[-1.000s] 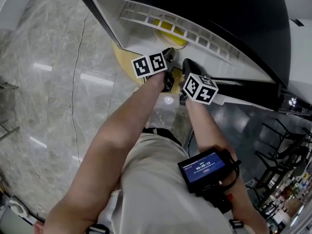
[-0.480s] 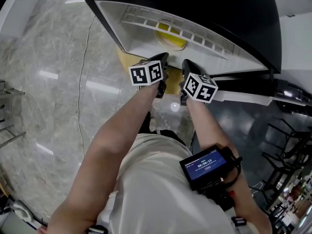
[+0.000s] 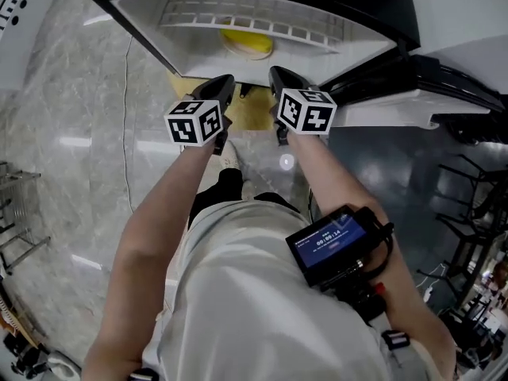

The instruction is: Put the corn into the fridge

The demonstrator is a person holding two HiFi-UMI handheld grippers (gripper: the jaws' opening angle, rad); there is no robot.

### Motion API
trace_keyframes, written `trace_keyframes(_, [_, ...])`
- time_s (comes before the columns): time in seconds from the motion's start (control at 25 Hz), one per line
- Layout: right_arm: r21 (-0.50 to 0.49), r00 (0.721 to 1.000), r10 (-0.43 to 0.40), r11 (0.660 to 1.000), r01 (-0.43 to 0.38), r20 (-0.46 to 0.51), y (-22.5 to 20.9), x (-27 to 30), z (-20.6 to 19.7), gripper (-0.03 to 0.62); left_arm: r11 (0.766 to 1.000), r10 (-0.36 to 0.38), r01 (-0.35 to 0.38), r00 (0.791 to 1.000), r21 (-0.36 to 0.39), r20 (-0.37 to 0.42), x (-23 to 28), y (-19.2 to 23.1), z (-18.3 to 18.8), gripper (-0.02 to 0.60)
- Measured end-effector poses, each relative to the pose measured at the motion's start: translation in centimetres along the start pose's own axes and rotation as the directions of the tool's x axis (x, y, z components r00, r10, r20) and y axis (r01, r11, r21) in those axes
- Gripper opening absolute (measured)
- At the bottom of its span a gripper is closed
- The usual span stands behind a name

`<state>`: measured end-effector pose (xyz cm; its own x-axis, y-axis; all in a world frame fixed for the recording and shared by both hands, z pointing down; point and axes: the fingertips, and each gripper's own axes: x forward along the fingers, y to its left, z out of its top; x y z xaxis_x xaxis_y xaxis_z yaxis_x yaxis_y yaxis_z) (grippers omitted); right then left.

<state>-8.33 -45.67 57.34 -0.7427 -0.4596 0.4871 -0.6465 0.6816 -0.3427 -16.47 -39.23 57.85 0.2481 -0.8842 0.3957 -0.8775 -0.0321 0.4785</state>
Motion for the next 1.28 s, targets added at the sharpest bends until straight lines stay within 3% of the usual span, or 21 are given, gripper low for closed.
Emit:
trace_keyframes(0.2, [-0.007,0.998,0.055,0.998,-0.055,0.018,1.1,-1.8,-0.4,0.009,0.998,0.002,-0.002,1.000,0.055,0.000,-3.1,-1.0,-1.0,0.008])
trace_keyframes(0.68, [0.010,0.982,0.172,0.985,-0.174,0.082,2.4,-6.7,-1.9,0.009,0.994,0.018,-0.026,0.997,0.108,0.071,-9.0,-3.9,-2.0,0.008])
trace_keyframes(0.96, [-0.054,0.968,0.227,0.974,-0.222,0.106,3.8,-10.5,-2.0,0.009,0.986,0.006,-0.022,0.995,0.164,0.099,-11.5,-6.1,-2.4,0.008])
trace_keyframes(1.28, [-0.025,0.956,0.269,0.963,-0.268,0.116,4.8,-14.2,-3.9,0.009,0.990,-0.007,-0.008,0.995,0.140,0.102,-13.6,-8.0,-4.2,0.008])
